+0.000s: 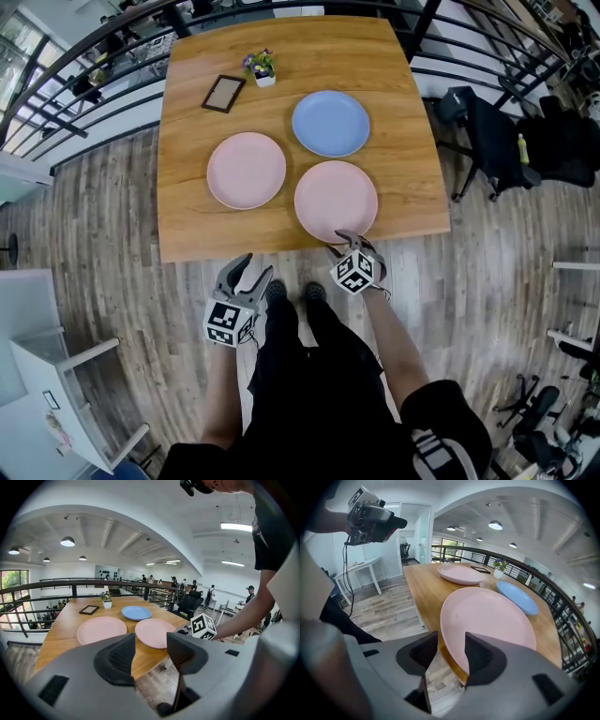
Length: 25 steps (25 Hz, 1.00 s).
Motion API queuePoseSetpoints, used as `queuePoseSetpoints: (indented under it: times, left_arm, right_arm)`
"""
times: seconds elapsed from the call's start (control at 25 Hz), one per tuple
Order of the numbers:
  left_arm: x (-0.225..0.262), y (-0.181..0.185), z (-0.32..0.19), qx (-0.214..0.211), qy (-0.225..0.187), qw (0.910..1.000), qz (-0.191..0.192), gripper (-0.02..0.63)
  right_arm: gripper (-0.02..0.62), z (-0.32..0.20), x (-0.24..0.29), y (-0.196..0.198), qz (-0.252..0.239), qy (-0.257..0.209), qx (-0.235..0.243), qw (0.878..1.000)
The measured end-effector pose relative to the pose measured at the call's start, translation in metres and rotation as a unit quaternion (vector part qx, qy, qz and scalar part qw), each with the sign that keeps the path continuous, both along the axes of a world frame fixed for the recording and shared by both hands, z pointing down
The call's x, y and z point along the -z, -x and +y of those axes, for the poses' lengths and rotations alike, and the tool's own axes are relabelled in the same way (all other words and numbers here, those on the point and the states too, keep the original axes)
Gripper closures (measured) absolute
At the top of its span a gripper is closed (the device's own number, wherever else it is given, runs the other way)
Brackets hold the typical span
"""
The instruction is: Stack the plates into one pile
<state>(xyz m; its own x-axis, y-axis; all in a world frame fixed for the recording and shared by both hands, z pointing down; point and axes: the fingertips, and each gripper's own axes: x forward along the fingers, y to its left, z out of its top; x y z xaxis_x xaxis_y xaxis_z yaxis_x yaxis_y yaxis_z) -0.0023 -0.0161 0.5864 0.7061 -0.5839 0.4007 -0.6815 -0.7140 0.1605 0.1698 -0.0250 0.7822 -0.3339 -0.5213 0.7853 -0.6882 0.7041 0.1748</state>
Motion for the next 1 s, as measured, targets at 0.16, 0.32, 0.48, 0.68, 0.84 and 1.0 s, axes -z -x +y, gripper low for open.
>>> queuePoseSetpoints:
  times: [0.16, 0.32, 0.48, 0.68, 0.84, 1.0]
  left_arm:
    - [-0.003, -0.001, 0.004, 0.005, 0.003, 1.0, -0.001, 0.387]
    - [-0.006, 0.0, 0.009, 0.008, 0.005, 1.0, -0.002, 0.387]
    - [-0.007, 0.001, 0.011, 0.013, 0.004, 0.9999, -0.002, 0.387]
    - [-0.007, 0.001, 0.01, 0.018, 0.003, 0.9998, -0.002, 0.387]
    - [-0.01, 0.001, 0.012, 0.022, 0.005, 0.9997, 0.0, 0.387]
    - [-0.011, 0.001, 0.015, 0.028, 0.007, 0.9996, 0.001, 0.387]
  right_arm:
    - [0.442, -0.001, -0.006, -0.003, 0.026, -0.004, 0.012, 1.0]
    - [0.471, 0.0, -0.009, -0.003, 0.039, -0.009, 0.022, 0.999]
    - [0.498, 0.003, -0.011, 0.001, 0.045, -0.012, 0.037, 0.998]
    - [0.535, 0.004, -0.013, 0.004, 0.058, -0.014, 0.056, 0.997]
    - [0.549, 0.004, -0.015, 0.007, 0.079, -0.016, 0.082, 0.993]
    - [0.561, 0.002, -0.014, 0.011, 0.093, -0.02, 0.106, 0.99]
